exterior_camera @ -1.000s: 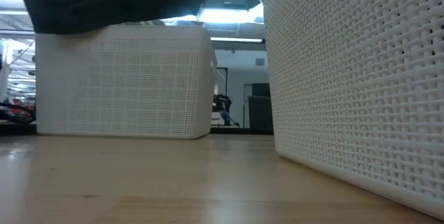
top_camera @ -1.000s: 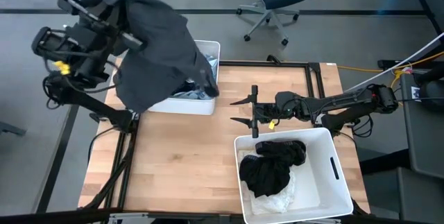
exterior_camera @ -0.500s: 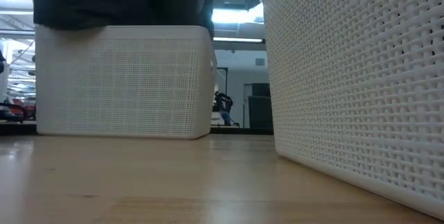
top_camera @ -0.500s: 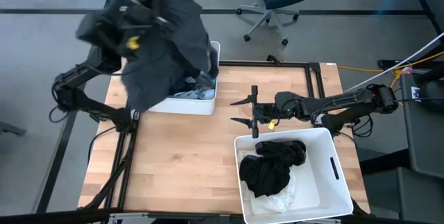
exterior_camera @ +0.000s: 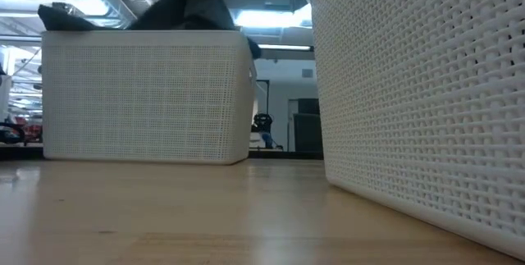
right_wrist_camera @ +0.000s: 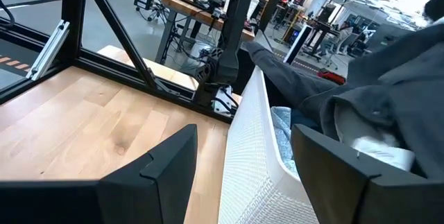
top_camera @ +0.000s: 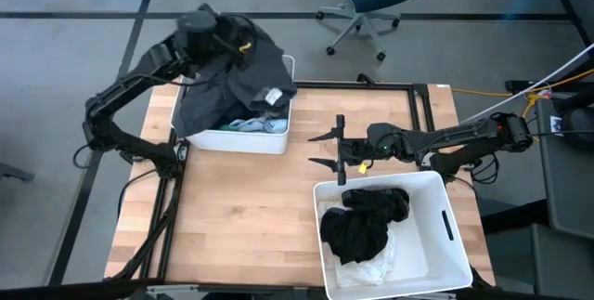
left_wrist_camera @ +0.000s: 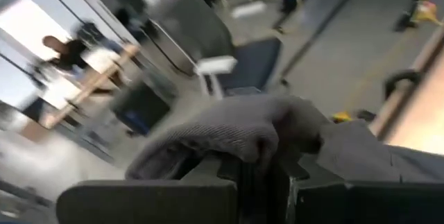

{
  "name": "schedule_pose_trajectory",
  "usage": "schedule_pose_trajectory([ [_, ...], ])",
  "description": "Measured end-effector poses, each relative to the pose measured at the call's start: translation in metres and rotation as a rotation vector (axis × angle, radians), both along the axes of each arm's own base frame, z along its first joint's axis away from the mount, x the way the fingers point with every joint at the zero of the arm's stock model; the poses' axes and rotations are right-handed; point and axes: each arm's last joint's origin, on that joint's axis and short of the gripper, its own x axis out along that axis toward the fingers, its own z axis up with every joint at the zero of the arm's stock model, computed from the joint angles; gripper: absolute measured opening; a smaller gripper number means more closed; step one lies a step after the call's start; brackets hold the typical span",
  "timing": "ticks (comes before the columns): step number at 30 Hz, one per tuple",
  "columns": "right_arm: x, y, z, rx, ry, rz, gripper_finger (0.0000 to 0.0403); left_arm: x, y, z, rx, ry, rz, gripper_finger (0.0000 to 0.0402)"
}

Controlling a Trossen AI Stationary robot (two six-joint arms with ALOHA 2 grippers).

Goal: Sort clothes
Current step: Put the black pants into the top white laundry bin

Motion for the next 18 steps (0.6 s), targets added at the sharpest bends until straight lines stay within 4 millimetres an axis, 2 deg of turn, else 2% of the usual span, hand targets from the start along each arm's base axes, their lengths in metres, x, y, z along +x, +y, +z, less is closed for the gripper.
schedule_pose_trajectory([
  [8,0.0,0.0,0.0,0.002,0.002,0.0,0.0233,0.011,0.001,-0.054,-0.202,0.04,-0.018,0.0017],
  [18,0.0,0.0,-0.001,0.001,0.005,0.0,0.0233,0.006,0.013,-0.143,-0.379,0.183,0.075,0.0017],
])
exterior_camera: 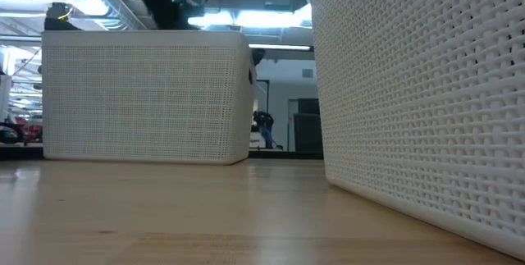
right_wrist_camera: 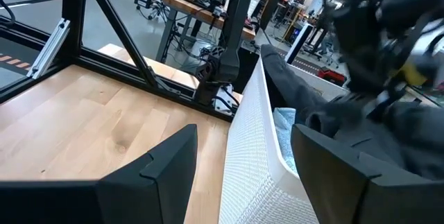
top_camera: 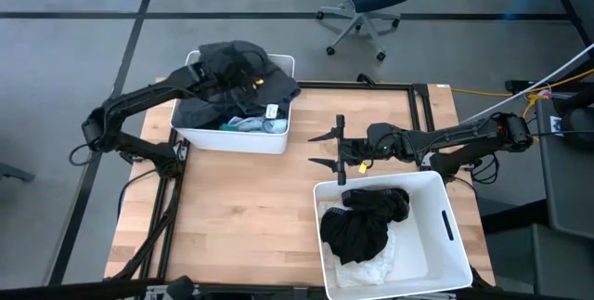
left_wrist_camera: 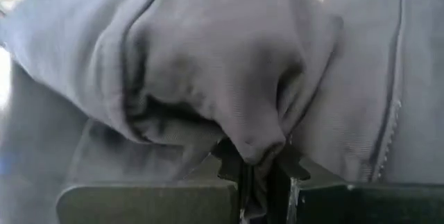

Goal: Sort clothes
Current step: Put the black pants into the top white laundry bin

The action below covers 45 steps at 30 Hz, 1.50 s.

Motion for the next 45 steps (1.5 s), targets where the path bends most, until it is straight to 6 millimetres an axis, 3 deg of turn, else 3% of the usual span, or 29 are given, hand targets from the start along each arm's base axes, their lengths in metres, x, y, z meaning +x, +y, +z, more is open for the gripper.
schedule_pose_trajectory([
  [11,0.0,0.0,0.0,0.0,-0.004,0.0,0.0233,-0.015,-0.01,-0.091,-0.208,0.054,0.008,0.0017],
  [16,0.0,0.0,0.0,0.0,-0.005,0.0,0.0233,-0.028,-0.012,-0.122,-0.257,0.043,0.034,0.0017],
  [20,0.0,0.0,0.0,0.0,-0.005,0.0,0.0233,-0.035,-0.01,-0.134,-0.287,0.031,0.039,0.0017],
  [27,0.0,0.0,0.001,0.0,-0.006,0.0,0.0233,-0.034,-0.007,-0.128,-0.275,0.017,0.035,0.0021],
  [34,0.0,0.0,0.0,0.0,-0.004,0.0,0.0233,-0.035,-0.008,-0.11,-0.255,-0.006,0.028,0.0094],
  [39,0.0,0.0,0.0,-0.003,-0.004,-0.019,0.0233,-0.037,-0.011,-0.082,-0.233,-0.036,0.016,0.0139],
  [45,0.0,-0.002,0.003,-0.018,-0.027,-0.07,0.0233,-0.044,-0.022,-0.037,-0.114,-0.148,-0.043,0.0154],
])
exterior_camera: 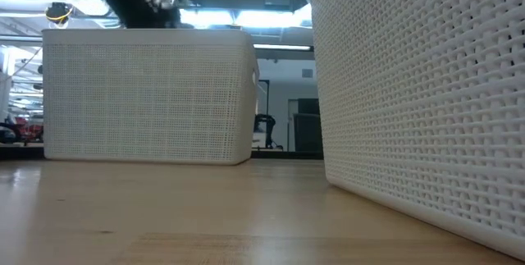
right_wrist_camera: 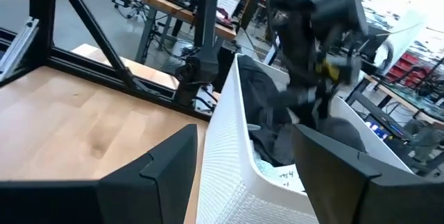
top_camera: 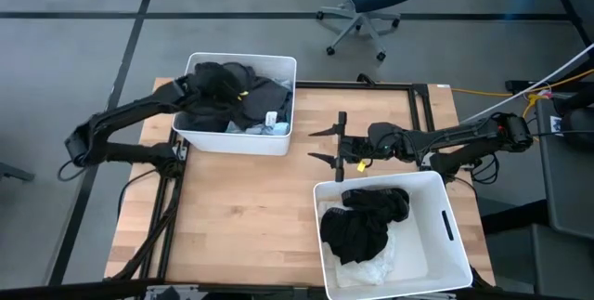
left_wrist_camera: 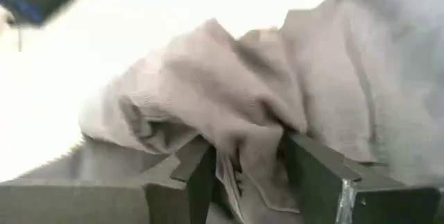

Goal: Sort clothes
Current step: Put the black pants into the top white laundry bin, then return to Home Position

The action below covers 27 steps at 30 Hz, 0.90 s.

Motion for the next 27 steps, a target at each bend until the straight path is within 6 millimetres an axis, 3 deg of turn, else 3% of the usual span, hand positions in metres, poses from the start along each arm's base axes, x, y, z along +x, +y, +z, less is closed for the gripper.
schedule_pose_trajectory([
  [8,0.0,-0.002,0.0,0.023,-0.004,-0.068,0.0233,-0.026,-0.033,0.052,0.205,-0.191,-0.091,0.0155],
  [13,0.0,-0.005,0.002,0.022,0.0,-0.152,0.0233,-0.044,-0.055,0.071,0.251,-0.357,-0.249,0.0155],
  [17,0.004,-0.018,0.025,0.054,0.024,-0.134,0.0228,-0.054,-0.07,0.07,0.229,-0.466,-0.423,0.0155],
  [22,0.002,-0.056,0.057,0.152,0.07,-0.087,0.0206,-0.062,-0.081,0.059,0.24,-0.555,-0.482,0.0155],
  [27,-0.006,-0.092,0.057,0.246,0.088,-0.007,0.0166,-0.065,-0.088,0.04,0.231,-0.612,-0.552,0.0155],
])
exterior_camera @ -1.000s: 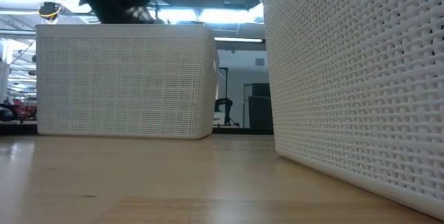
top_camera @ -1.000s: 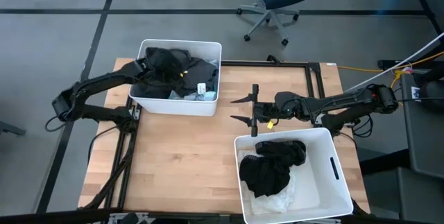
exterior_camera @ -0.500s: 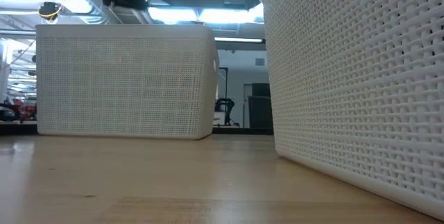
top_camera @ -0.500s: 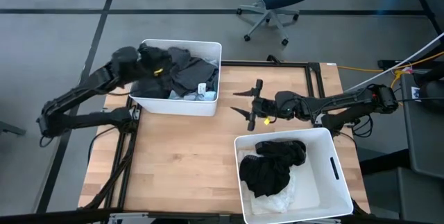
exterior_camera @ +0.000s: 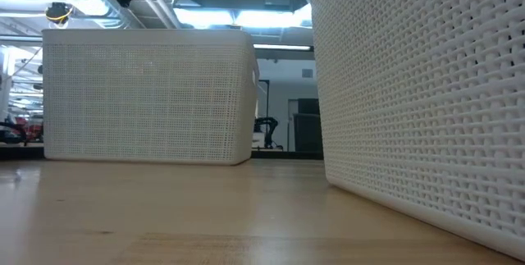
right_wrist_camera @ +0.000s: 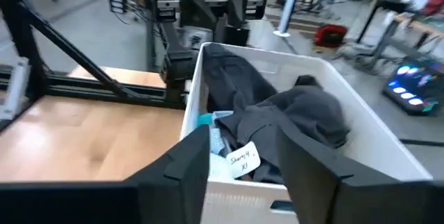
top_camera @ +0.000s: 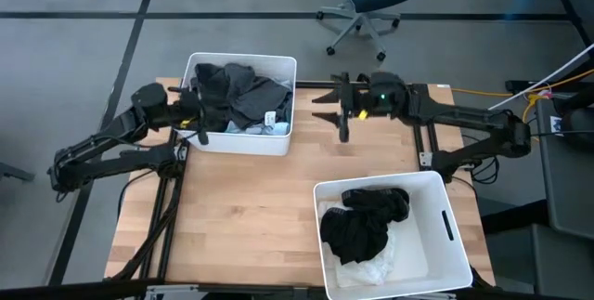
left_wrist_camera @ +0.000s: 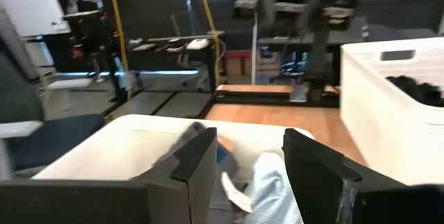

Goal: Sort clothes
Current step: Return to Home Position

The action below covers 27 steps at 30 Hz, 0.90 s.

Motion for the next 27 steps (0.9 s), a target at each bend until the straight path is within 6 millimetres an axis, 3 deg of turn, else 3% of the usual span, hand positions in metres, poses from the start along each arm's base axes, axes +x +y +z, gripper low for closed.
schedule_pose_trajectory([
  [5,-0.011,-0.02,-0.026,0.11,0.053,0.096,0.0098,-0.002,-0.006,-0.02,-0.014,-0.058,-0.046,0.0155],
  [12,-0.04,-0.01,-0.05,0.112,0.037,0.12,0.0007,-0.003,-0.01,-0.044,-0.018,-0.099,-0.078,0.0155],
  [16,-0.064,-0.002,-0.053,0.084,-0.05,0.052,0.0015,-0.003,-0.011,-0.05,-0.022,-0.11,-0.081,0.0155],
  [27,-0.121,0.005,-0.088,0.113,-0.131,-0.064,0.0018,-0.003,-0.011,-0.047,-0.019,-0.139,-0.081,0.0155],
])
